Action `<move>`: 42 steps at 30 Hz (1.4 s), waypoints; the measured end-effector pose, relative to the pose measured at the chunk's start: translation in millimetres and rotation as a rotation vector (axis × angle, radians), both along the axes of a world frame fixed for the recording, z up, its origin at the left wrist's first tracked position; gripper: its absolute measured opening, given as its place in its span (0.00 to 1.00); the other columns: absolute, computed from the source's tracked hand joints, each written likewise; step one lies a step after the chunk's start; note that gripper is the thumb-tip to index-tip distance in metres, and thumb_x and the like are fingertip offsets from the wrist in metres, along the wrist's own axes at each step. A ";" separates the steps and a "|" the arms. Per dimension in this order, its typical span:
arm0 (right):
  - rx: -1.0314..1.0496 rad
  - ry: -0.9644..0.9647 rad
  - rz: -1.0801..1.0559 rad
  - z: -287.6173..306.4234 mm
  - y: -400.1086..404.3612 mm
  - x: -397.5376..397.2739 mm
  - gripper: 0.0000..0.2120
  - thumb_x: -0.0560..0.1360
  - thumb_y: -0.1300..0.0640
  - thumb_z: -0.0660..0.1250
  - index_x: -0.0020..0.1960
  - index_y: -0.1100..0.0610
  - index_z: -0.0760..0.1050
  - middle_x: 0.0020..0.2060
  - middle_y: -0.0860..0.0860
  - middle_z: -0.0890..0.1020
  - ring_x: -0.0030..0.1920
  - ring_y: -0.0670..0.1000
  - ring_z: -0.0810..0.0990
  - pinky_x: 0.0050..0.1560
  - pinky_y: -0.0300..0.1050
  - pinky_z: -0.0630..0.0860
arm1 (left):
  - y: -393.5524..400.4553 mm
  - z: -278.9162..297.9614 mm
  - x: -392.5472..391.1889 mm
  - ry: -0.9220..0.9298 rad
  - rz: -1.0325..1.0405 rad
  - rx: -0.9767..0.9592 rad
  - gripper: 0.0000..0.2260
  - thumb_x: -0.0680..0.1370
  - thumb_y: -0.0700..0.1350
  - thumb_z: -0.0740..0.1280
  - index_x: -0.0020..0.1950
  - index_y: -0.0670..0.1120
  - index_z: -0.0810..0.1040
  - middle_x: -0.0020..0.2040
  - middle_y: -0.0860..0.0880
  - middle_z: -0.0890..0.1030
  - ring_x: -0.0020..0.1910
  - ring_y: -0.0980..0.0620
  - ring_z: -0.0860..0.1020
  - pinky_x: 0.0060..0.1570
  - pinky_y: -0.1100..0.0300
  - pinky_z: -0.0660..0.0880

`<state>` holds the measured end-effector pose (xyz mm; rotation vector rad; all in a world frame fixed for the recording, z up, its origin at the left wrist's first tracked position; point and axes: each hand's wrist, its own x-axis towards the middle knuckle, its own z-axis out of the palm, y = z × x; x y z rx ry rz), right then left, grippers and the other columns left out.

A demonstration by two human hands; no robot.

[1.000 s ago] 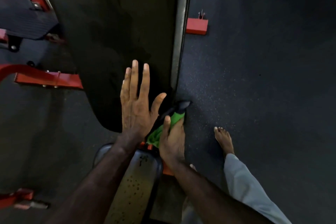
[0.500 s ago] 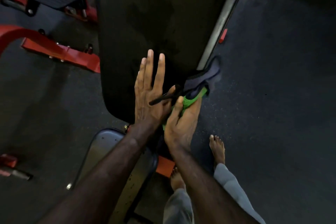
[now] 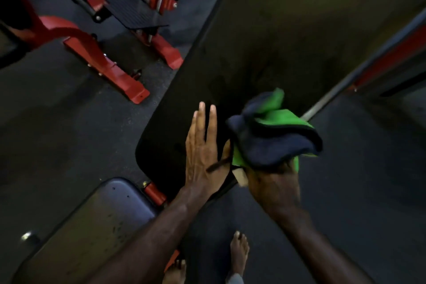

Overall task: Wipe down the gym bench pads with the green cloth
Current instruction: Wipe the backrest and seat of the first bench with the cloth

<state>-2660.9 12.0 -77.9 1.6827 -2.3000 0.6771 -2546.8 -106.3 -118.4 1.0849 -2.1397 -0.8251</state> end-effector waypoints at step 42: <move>0.597 0.465 0.603 64.7 -201.0 -0.2 0.37 0.71 0.47 0.72 0.79 0.50 0.67 0.82 0.58 0.60 0.83 0.62 0.54 0.81 0.60 0.47 | 28.2 -40.1 -24.6 0.200 0.689 0.286 0.35 0.83 0.63 0.56 0.85 0.48 0.52 0.85 0.52 0.49 0.84 0.55 0.46 0.81 0.55 0.48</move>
